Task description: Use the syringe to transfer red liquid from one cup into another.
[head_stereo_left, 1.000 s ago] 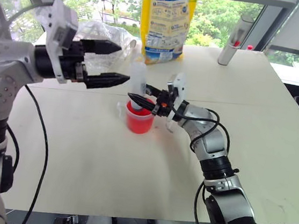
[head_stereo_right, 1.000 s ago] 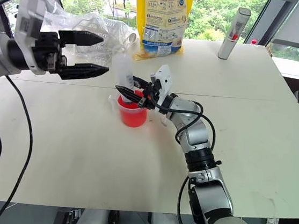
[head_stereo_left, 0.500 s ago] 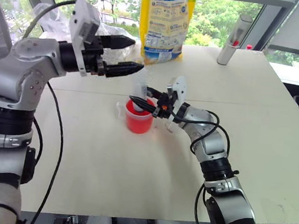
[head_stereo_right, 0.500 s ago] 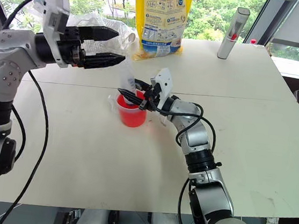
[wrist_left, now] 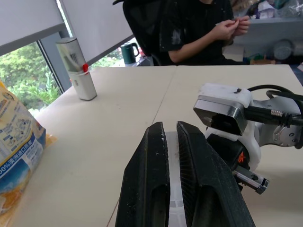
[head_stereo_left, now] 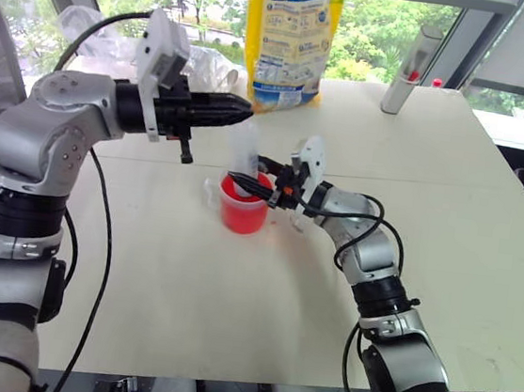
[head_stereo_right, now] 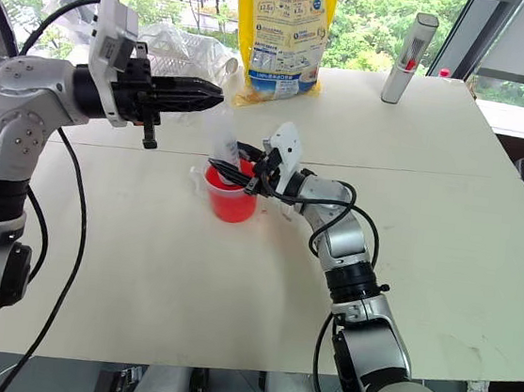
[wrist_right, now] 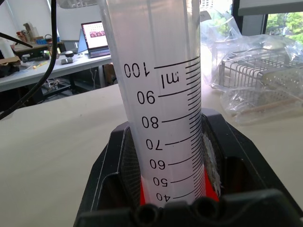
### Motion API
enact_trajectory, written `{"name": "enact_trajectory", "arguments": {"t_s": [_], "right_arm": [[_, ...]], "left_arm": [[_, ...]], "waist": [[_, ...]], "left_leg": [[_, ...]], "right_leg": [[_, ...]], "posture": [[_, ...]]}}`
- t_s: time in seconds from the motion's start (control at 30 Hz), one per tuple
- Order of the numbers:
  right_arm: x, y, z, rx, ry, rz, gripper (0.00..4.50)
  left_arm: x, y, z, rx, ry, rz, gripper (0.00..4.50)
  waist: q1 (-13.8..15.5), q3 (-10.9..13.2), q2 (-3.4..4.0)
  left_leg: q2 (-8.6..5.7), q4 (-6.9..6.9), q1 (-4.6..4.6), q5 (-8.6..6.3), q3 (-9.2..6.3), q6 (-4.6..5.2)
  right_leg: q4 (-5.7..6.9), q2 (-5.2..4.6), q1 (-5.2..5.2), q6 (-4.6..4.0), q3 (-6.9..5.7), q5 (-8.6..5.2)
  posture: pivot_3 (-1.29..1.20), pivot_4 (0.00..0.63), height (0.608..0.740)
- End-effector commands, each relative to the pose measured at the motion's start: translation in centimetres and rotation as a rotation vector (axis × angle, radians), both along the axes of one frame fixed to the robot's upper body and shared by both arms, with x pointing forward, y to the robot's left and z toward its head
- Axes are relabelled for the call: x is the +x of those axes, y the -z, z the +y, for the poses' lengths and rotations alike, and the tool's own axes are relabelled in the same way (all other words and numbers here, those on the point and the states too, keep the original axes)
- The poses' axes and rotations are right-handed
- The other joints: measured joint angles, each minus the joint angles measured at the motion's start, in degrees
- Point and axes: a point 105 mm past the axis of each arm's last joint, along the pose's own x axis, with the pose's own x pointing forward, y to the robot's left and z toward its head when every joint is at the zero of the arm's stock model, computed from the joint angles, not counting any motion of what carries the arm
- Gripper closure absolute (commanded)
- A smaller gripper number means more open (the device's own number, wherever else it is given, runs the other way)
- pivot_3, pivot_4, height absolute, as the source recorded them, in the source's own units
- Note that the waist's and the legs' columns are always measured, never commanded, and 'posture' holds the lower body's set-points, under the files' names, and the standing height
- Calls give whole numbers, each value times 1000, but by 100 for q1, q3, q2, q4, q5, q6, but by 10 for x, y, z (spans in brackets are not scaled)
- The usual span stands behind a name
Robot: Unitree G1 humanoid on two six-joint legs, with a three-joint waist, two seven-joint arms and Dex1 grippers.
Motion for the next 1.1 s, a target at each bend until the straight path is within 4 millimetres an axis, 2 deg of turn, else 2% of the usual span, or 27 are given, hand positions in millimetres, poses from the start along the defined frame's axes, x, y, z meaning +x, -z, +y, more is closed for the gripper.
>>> {"name": "enact_trajectory", "arguments": {"t_s": [0.03,0.17,0.33,1.1], "right_arm": [[-3,-16,4,30,-18,-54,3086],[-5,-13,4,18,-26,-45,3086],[-8,-7,7,9,-41,-19,3086],[-16,7,16,-25,-88,45,3086]], "left_arm": [[-3,-3,-5,8,12,-15,4445],[-2,-21,-6,-66,4,-33,4445],[-2,-33,-6,-90,-1,-57,4445],[-1,-59,-5,-153,-17,-133,4445]], "waist": [[-2,0,0],[3,0,0],[-6,0,0],[-1,0,0]], "left_leg": [[0,0,0,0,0,0],[0,0,0,0,-1,0],[0,-1,0,0,0,0],[-1,0,1,0,0,-1]], "right_leg": [[0,0,0,0,0,0],[0,0,0,0,0,0],[0,1,0,0,0,0],[0,1,0,0,0,0]], "posture": [[0,150,740],[0,150,740],[0,150,740],[0,150,740]]}}
